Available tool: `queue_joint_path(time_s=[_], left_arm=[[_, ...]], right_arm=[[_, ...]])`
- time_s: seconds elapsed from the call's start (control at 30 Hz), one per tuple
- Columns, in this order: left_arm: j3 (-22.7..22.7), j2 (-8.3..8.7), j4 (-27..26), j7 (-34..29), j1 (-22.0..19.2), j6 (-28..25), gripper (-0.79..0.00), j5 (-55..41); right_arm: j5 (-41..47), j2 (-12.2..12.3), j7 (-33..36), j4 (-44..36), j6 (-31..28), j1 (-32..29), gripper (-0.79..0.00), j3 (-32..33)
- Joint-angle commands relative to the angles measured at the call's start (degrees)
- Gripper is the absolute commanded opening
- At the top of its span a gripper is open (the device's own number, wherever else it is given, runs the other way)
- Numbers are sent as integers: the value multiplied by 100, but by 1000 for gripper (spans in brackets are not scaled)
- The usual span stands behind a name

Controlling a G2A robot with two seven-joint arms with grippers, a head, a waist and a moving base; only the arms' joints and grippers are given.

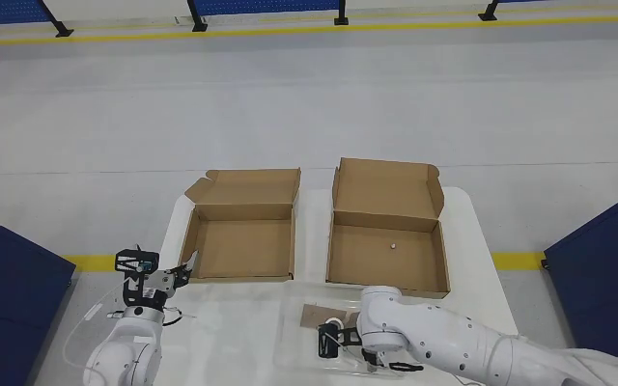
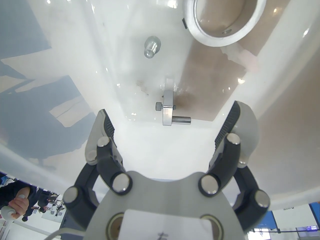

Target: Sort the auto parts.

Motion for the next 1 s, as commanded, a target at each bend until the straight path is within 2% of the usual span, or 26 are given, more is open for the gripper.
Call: queue_joint_path(time_s=[0.0, 0.2, 0.23, 0.3, 0.37, 0.4, 0.47, 0.83, 0.97], left_arm=[[0, 0, 0, 0, 0, 0, 0, 0], [0, 0, 0, 0, 0, 0, 0, 0], [0, 0, 0, 0, 0, 0, 0, 0], [0, 0, 0, 0, 0, 0, 0, 0], [0, 0, 0, 0, 0, 0, 0, 0], [0, 0, 0, 0, 0, 0, 0, 0], [0, 0, 0, 0, 0, 0, 0, 0], [0, 0, 0, 0, 0, 0, 0, 0], [0, 0, 0, 0, 0, 0, 0, 0]], right_arm=[[-1, 1, 0, -2, 5, 0, 0, 1], [-160, 10, -193, 33, 79, -87, 0, 21], [-176, 19, -210, 28, 76, -103, -25, 44], [-181, 37, -206, 8, 66, -142, -259, 82], [-200, 54, -176, -28, 50, -173, -422, 115], [-221, 61, -156, -46, 58, -187, -443, 133], [-243, 75, -119, -75, 69, -221, -471, 164], [-261, 95, 22, -147, -22, -362, -517, 277], [-268, 82, 51, -135, -58, -399, -573, 297]])
